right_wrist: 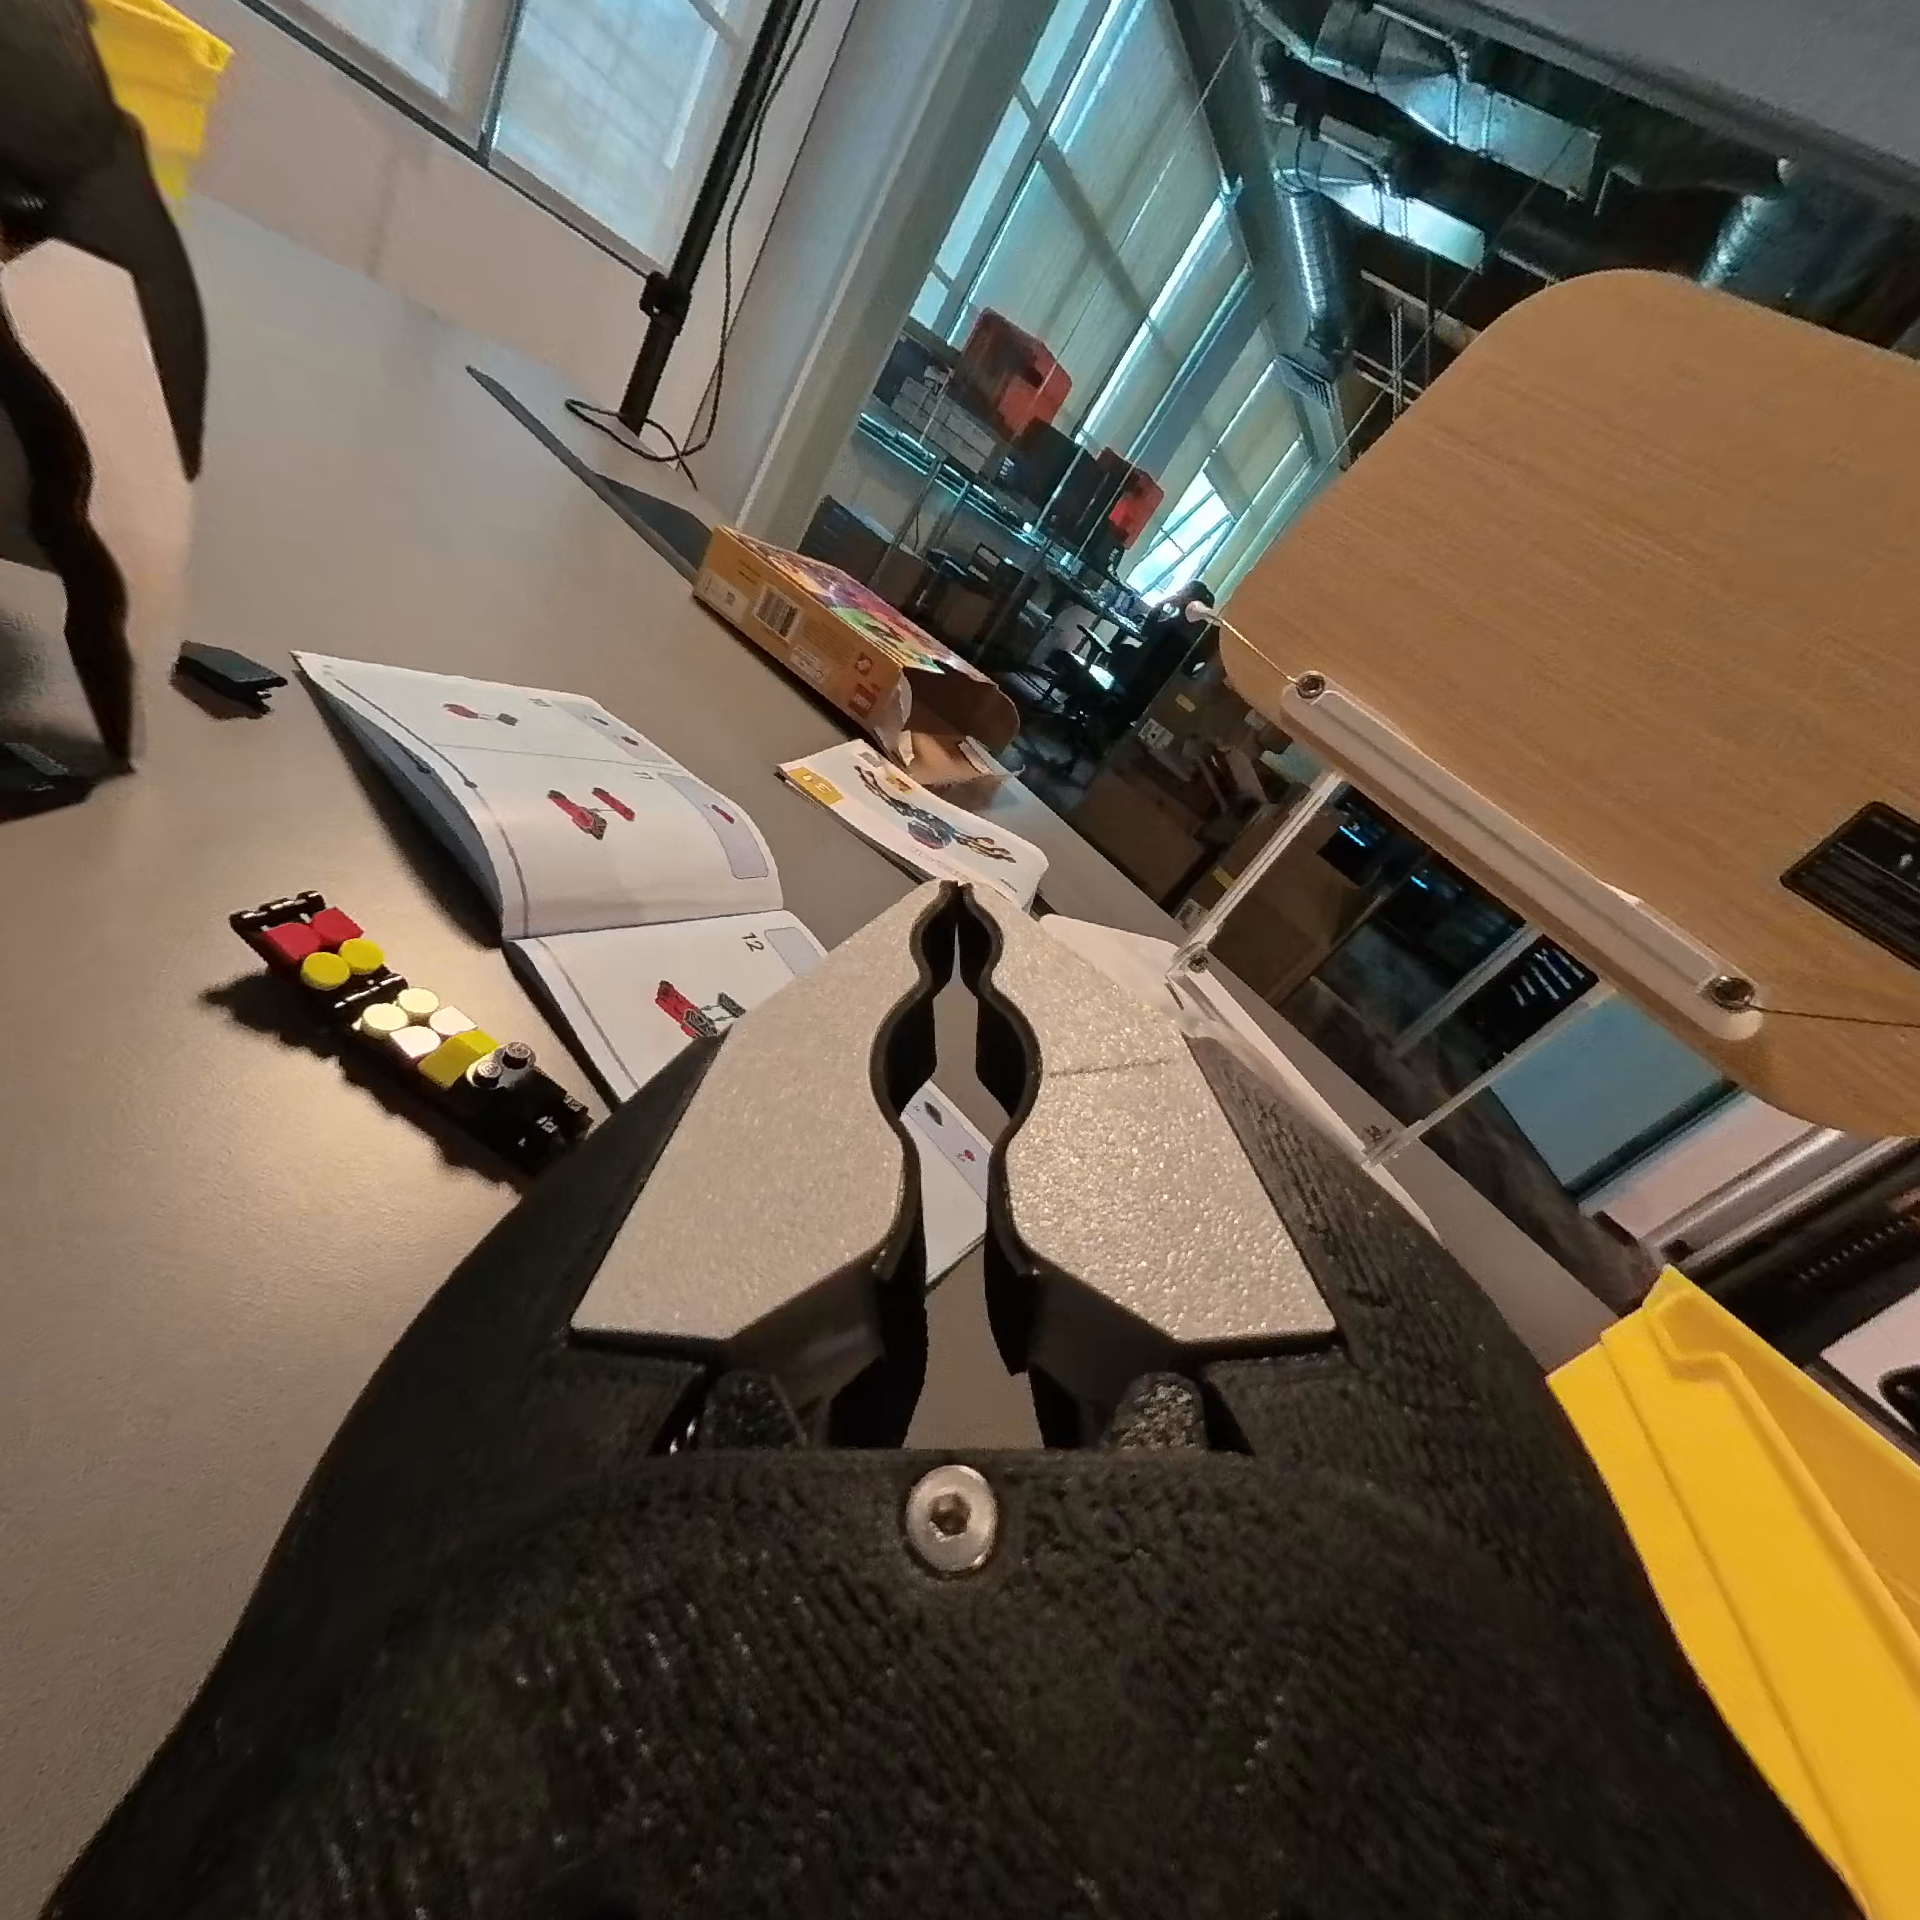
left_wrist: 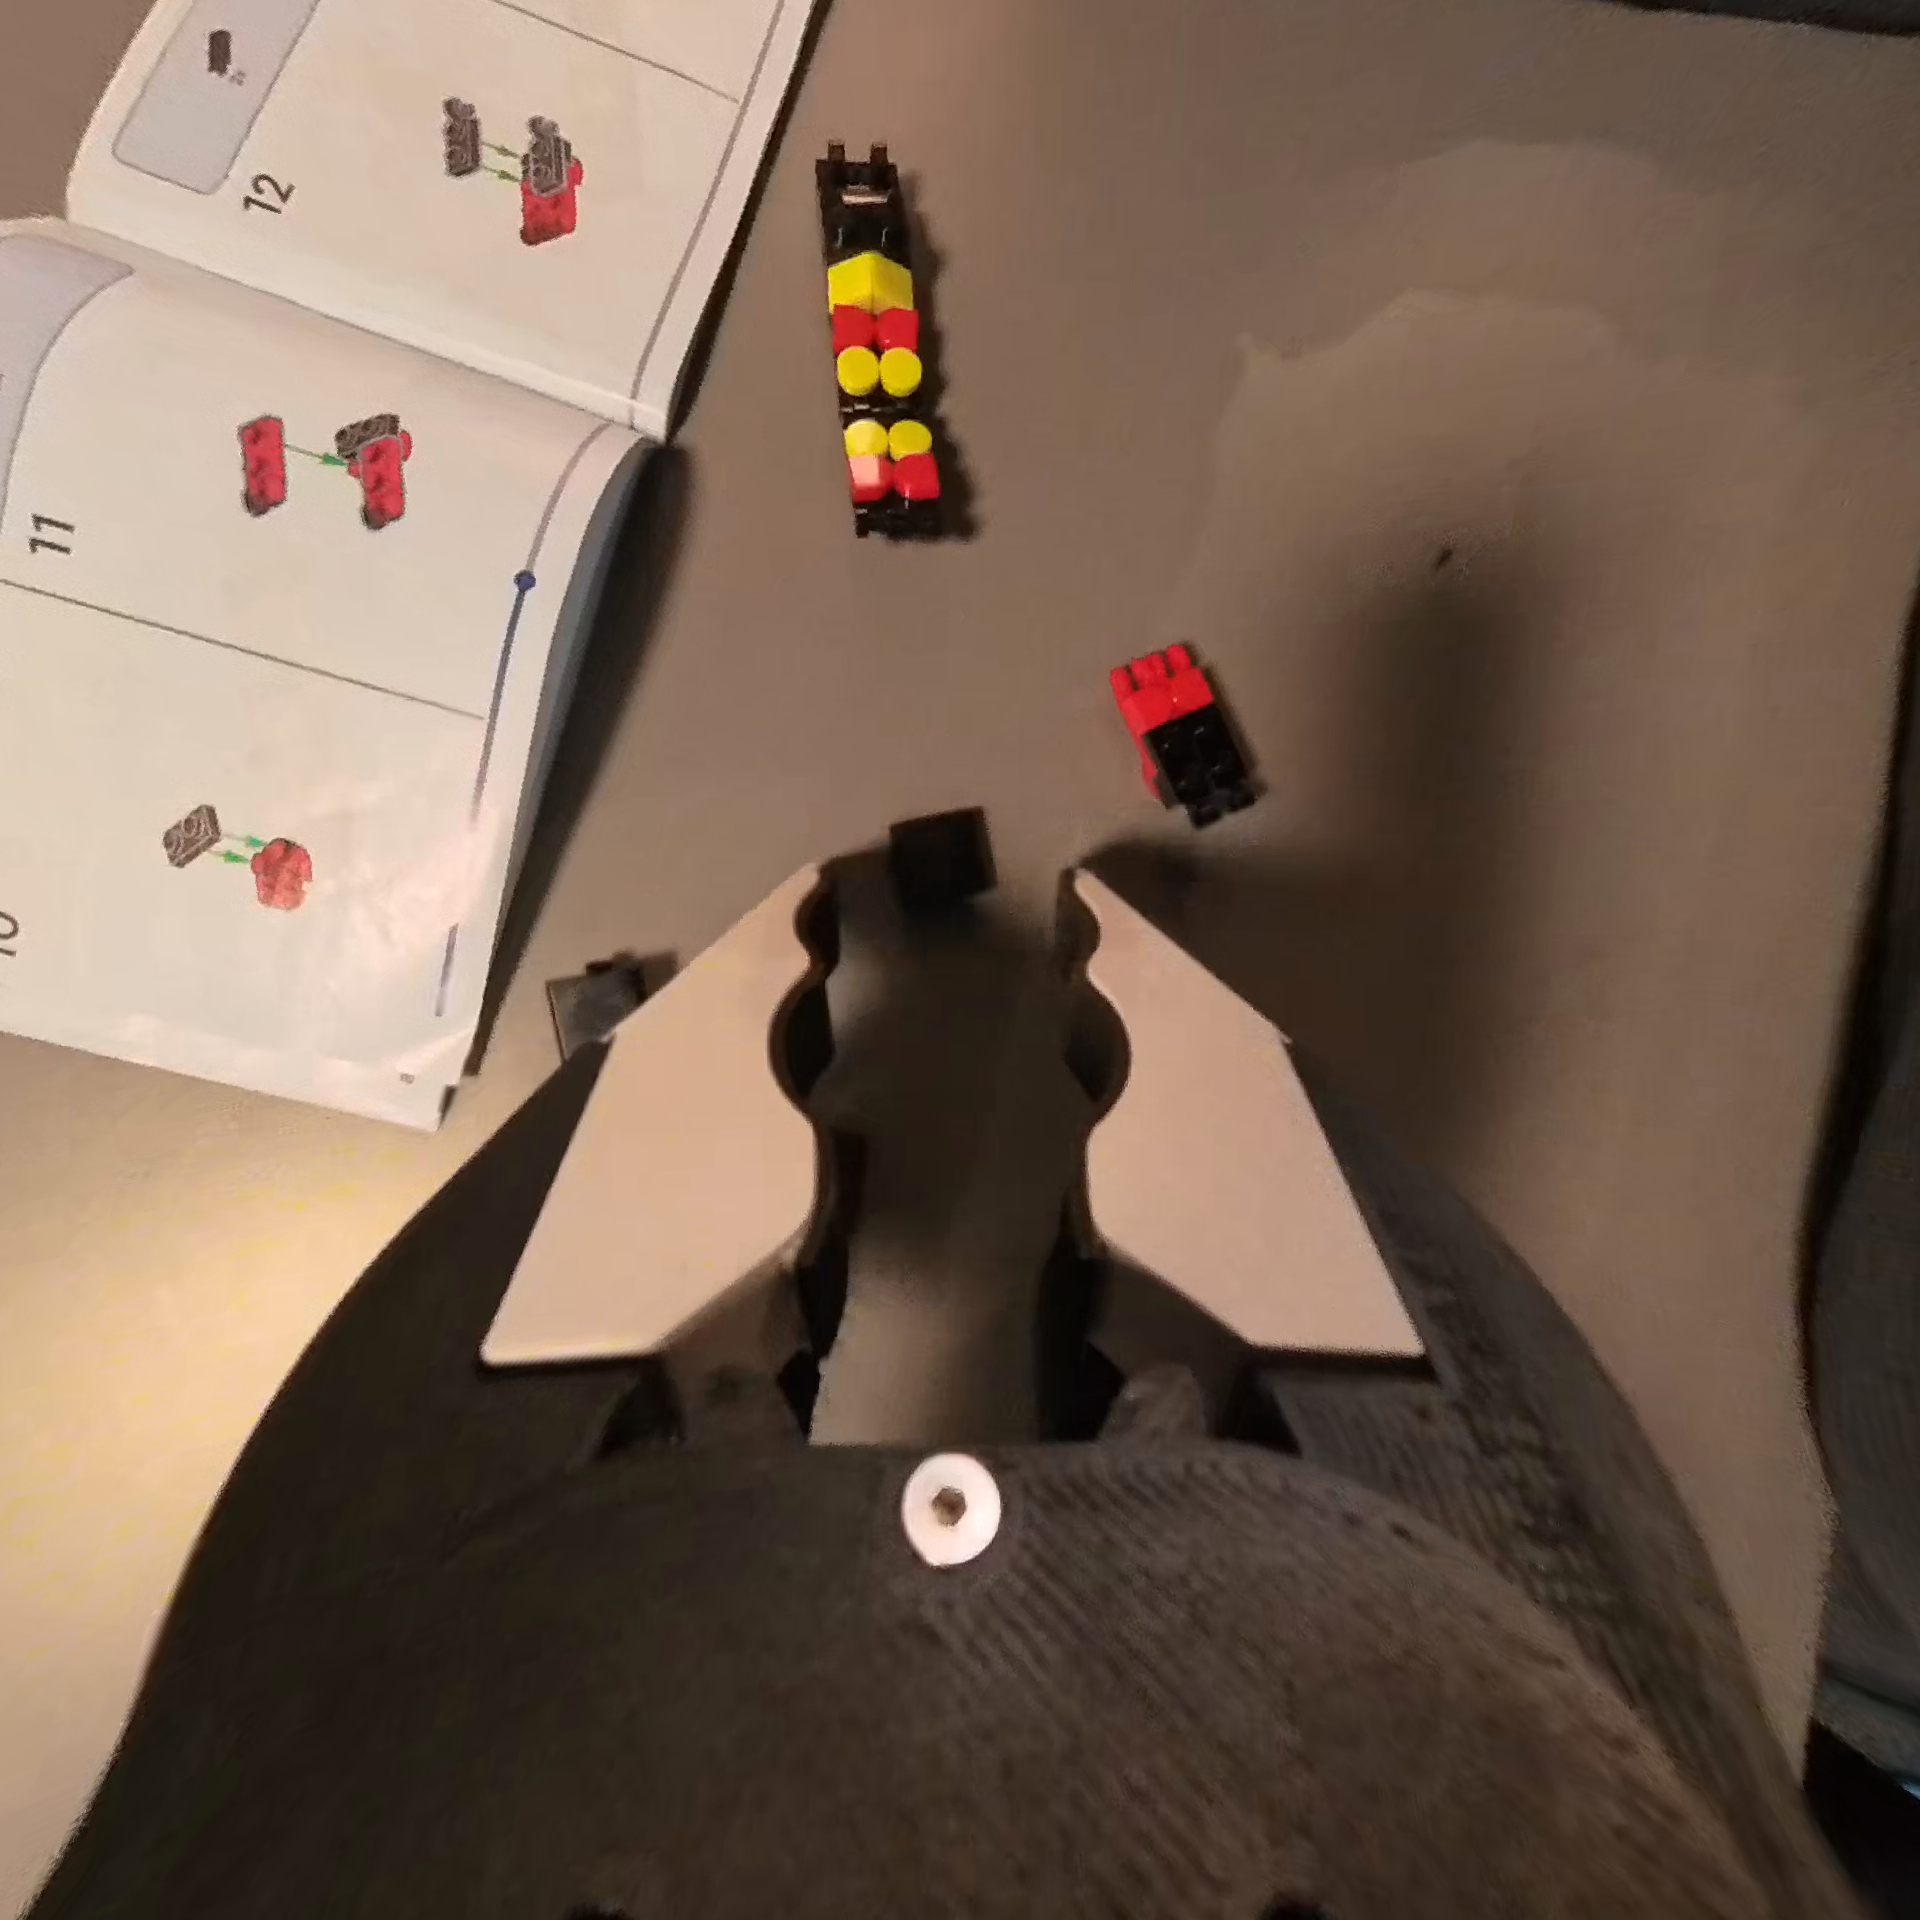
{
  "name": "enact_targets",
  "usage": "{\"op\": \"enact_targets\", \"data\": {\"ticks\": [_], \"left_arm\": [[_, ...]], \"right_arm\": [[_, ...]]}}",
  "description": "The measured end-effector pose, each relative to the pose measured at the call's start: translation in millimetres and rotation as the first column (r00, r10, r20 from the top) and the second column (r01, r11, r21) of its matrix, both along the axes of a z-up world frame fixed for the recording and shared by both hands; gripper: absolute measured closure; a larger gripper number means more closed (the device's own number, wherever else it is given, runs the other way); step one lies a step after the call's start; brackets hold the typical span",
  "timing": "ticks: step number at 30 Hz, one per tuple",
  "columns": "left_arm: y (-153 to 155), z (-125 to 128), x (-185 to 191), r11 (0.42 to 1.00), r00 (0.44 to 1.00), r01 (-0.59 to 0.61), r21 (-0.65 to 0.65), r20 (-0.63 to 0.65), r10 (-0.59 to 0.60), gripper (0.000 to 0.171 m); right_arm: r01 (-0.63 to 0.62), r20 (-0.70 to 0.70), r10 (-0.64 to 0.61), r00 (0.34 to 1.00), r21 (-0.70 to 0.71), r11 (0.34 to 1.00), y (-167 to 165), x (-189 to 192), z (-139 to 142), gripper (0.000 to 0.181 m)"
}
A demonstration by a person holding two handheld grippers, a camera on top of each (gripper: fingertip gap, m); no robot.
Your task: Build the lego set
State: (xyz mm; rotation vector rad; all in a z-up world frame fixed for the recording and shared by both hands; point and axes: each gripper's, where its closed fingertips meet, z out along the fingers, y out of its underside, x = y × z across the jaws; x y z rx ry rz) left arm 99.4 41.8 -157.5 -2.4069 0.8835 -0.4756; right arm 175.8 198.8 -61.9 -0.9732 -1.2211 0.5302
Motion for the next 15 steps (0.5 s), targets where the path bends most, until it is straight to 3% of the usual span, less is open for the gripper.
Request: {"op": "enact_targets", "data": {"ticks": [10, 15], "left_arm": [[-6, 5, 9, 0.992, 0.971, 0.024, 0.122, 0.233, -0.052, 0.132], [1, 8, 6, 0.992, 0.963, -0.014, 0.127, 0.269, -0.021, 0.129]], "right_arm": [[0.001, -0.035, -0.003, 0.999, -0.061, 0.998, 5, 3, 2, 0.181], [0.006, -0.045, -0.010, 0.999, -0.096, 0.995, 9, 5, 1, 0.181]]}}
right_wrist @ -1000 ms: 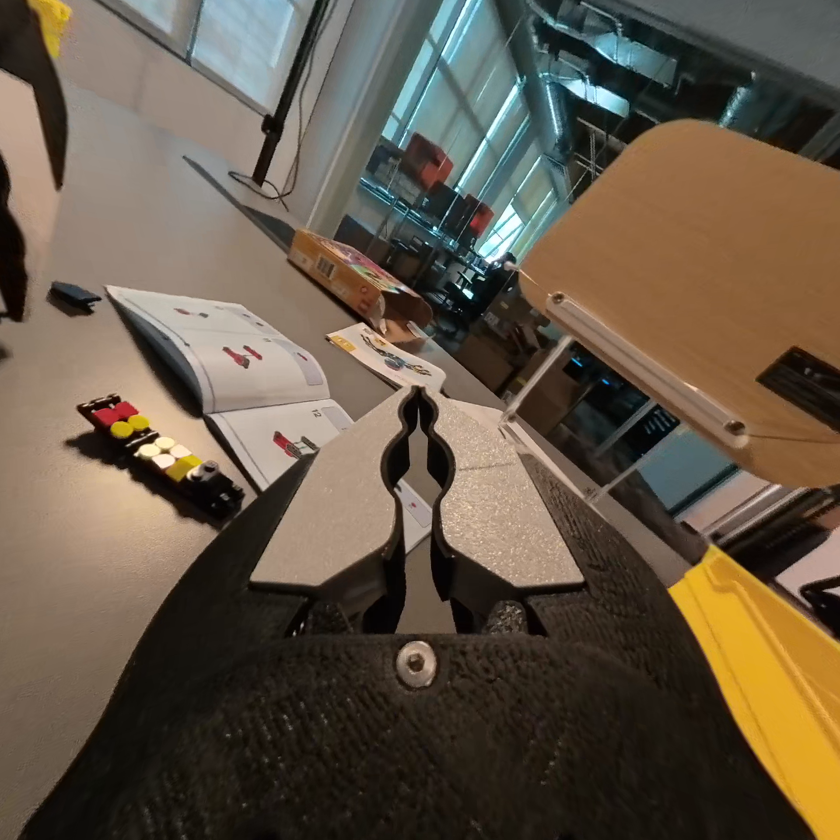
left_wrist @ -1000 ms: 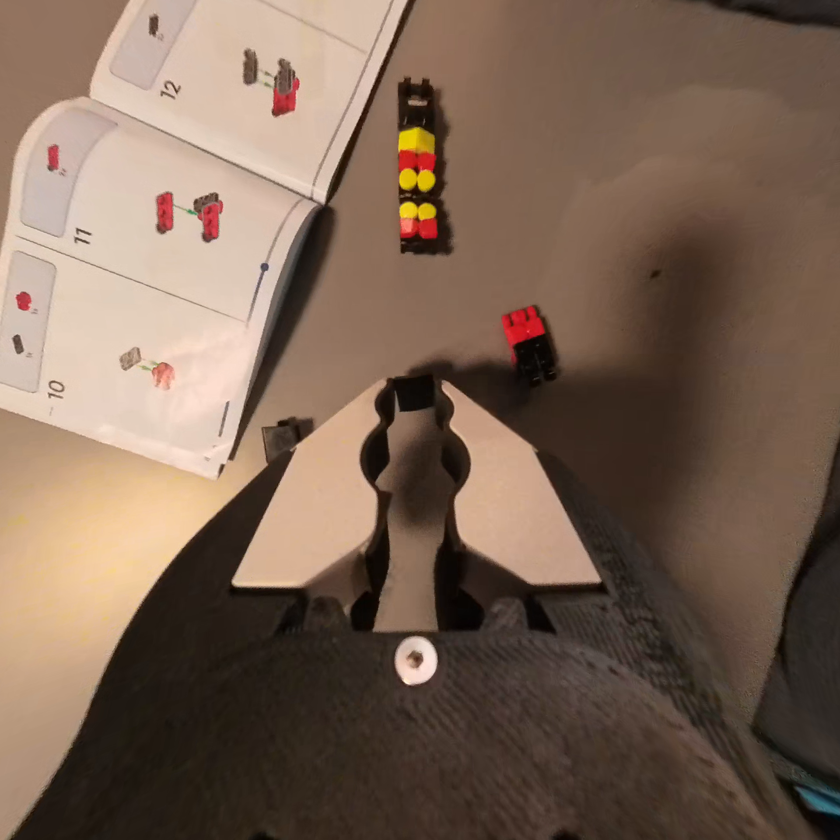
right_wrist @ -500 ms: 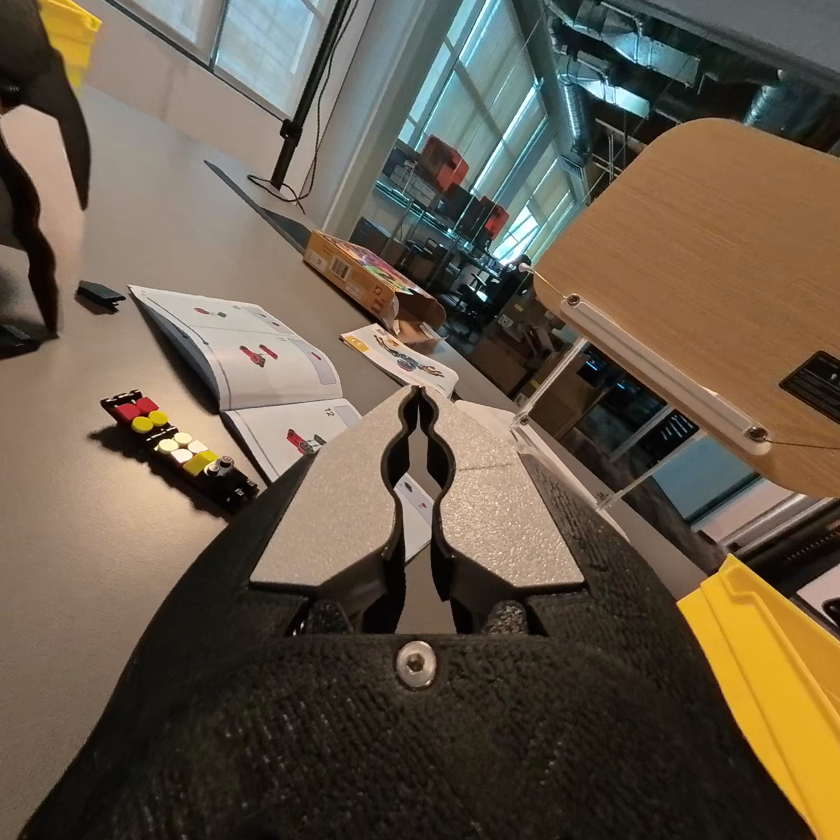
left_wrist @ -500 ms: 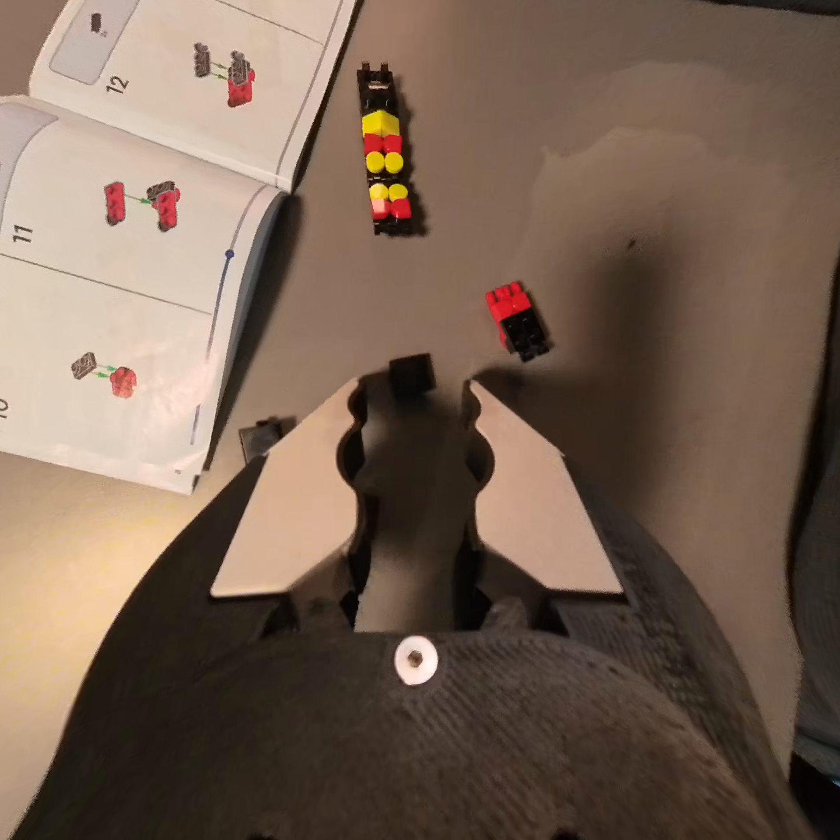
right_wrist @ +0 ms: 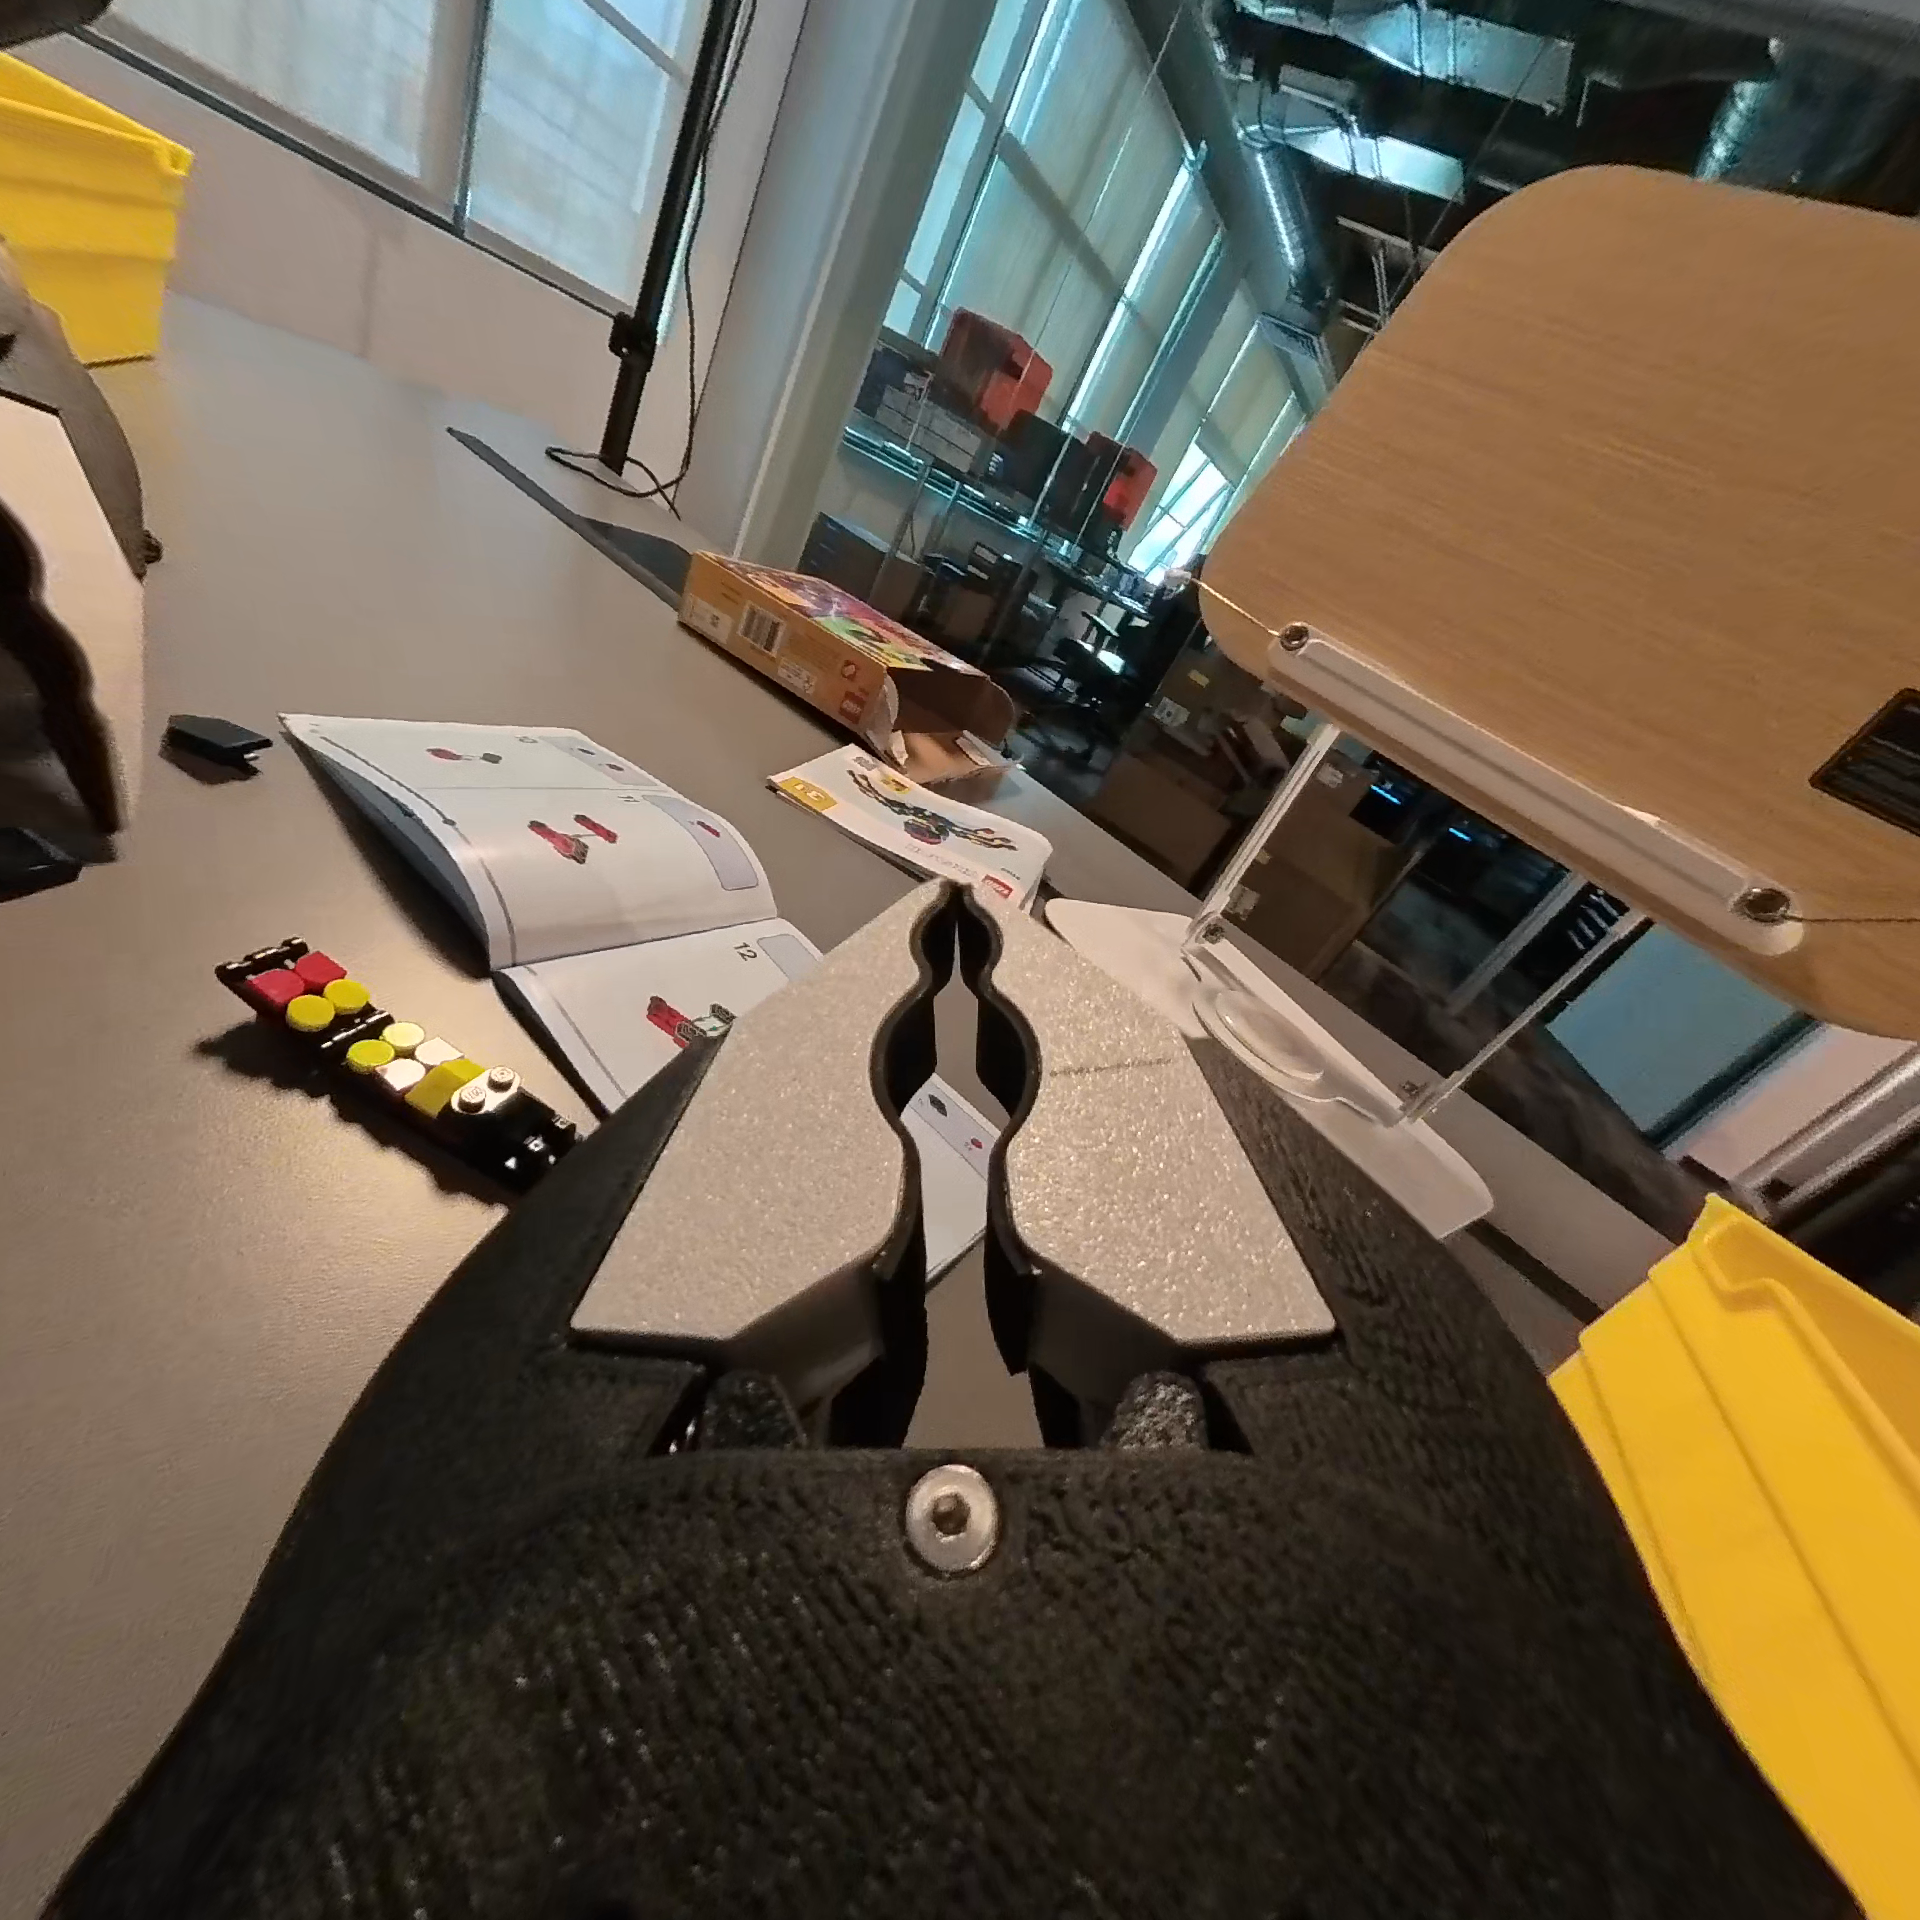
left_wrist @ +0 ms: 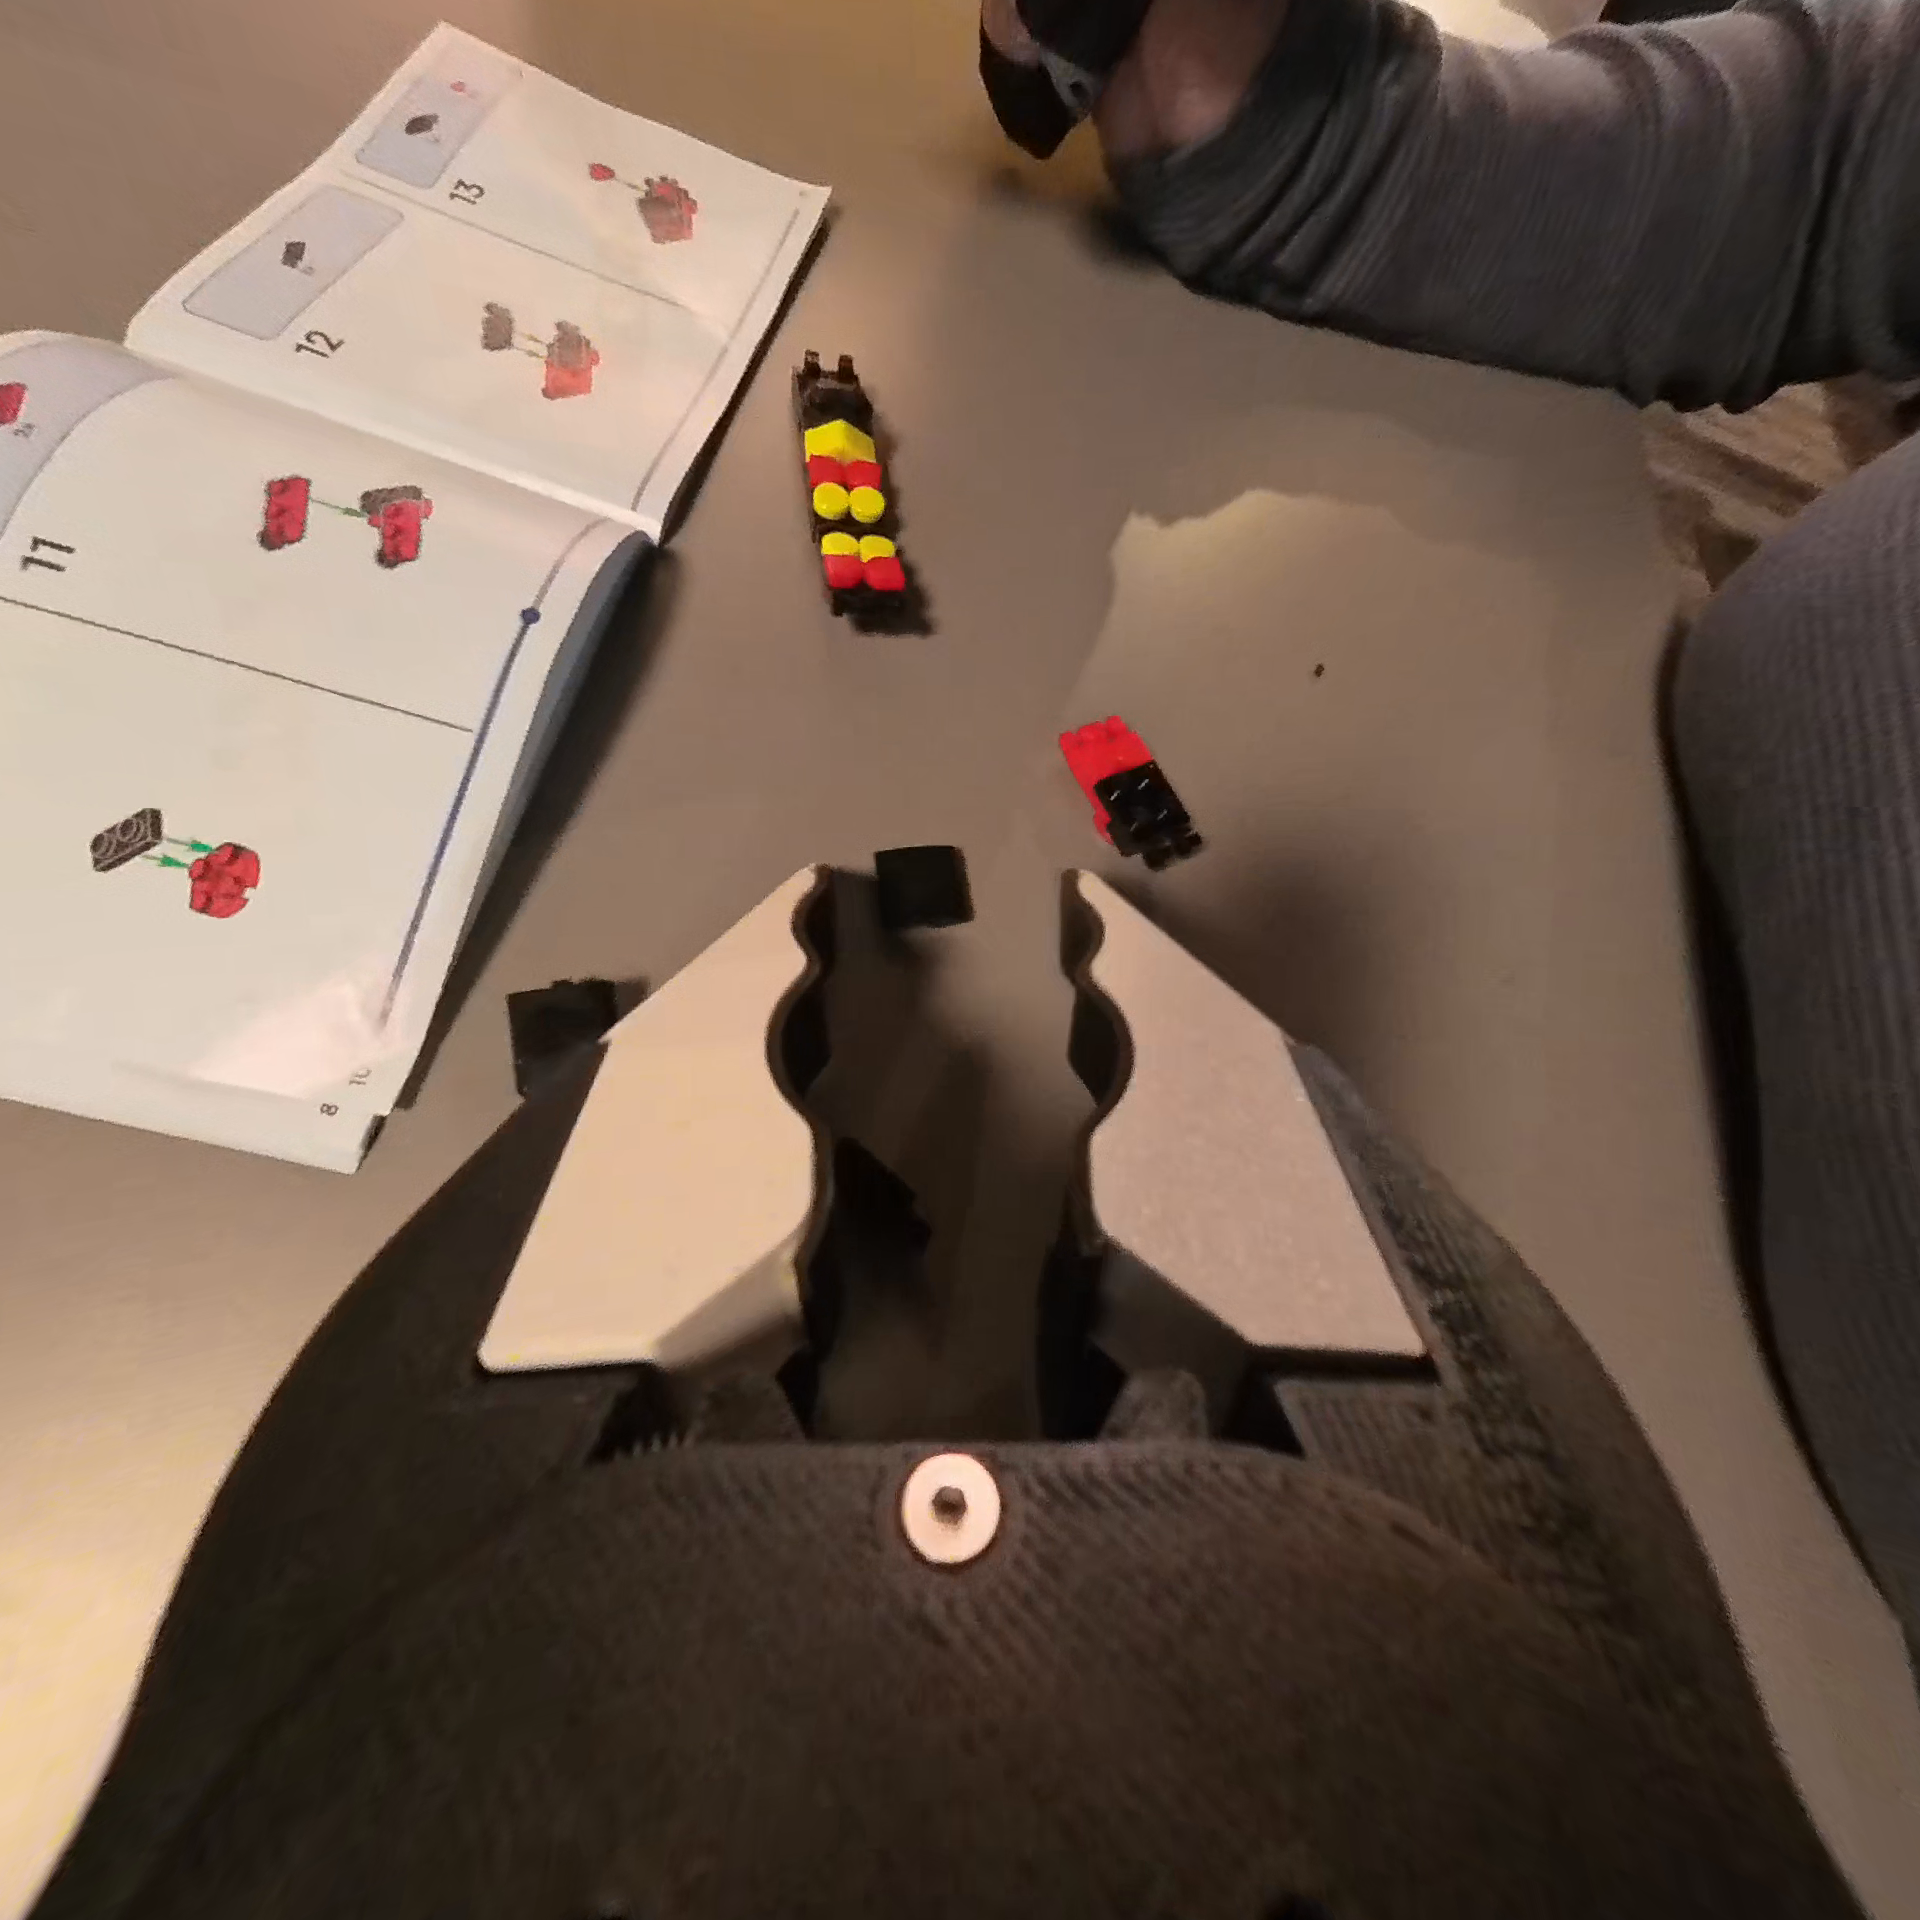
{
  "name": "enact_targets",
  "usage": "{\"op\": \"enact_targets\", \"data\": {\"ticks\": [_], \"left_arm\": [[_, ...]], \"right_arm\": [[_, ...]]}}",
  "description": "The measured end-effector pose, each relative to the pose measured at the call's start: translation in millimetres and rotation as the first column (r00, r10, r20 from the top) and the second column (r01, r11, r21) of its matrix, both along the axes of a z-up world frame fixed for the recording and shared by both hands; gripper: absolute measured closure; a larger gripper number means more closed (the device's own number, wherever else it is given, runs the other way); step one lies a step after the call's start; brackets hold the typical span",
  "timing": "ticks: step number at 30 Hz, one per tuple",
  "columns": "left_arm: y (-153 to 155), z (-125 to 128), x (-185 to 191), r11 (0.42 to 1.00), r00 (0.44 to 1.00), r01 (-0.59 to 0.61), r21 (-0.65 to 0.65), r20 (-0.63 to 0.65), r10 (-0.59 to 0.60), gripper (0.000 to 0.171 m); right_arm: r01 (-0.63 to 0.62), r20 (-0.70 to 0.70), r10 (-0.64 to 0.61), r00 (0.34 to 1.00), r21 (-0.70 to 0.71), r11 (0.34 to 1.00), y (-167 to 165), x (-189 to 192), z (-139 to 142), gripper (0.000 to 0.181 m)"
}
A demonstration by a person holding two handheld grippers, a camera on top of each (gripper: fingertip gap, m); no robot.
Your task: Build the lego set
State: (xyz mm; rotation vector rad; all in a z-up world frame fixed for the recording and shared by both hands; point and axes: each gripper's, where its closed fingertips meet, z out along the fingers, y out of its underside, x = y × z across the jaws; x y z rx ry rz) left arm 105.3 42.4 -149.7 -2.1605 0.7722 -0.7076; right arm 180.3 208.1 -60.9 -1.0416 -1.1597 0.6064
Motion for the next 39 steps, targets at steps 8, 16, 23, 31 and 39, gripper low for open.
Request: {"op": "enact_targets", "data": {"ticks": [8, 16, 23, 31, 39], "left_arm": [[-32, 3, 8, 0.984, 0.983, 0.170, -0.049, 0.078, -0.166, 0.135], [-14, 8, -3, 0.956, 0.970, 0.239, 0.172, -0.086, -0.227, 0.134], [-2, -8, 9, 0.910, 0.916, 0.363, 0.200, -0.259, -0.308, 0.131], [-3, -11, 8, 0.910, 0.908, 0.391, 0.135, -0.215, -0.358, 0.131], [-14, -11, 2, 0.913, 0.913, 0.379, 0.150, -0.225, -0.341, 0.138]], "right_arm": [[0.010, 0.017, -0.011, 1.000, 0.090, 0.996, -8, -2, 3, 0.181], [-0.139, 0.096, 0.127, 0.987, 0.131, 0.982, -35, -20, -8, 0.181], [-0.152, 0.073, 0.145, 0.987, 0.097, 0.984, -34, -19, -6, 0.181], [-0.168, 0.065, 0.164, 0.984, 0.066, 0.984, -34, -18, -7, 0.181], [-0.203, 0.079, 0.198, 0.977, 0.061, 0.977, -41, -19, -9, 0.181]]}}
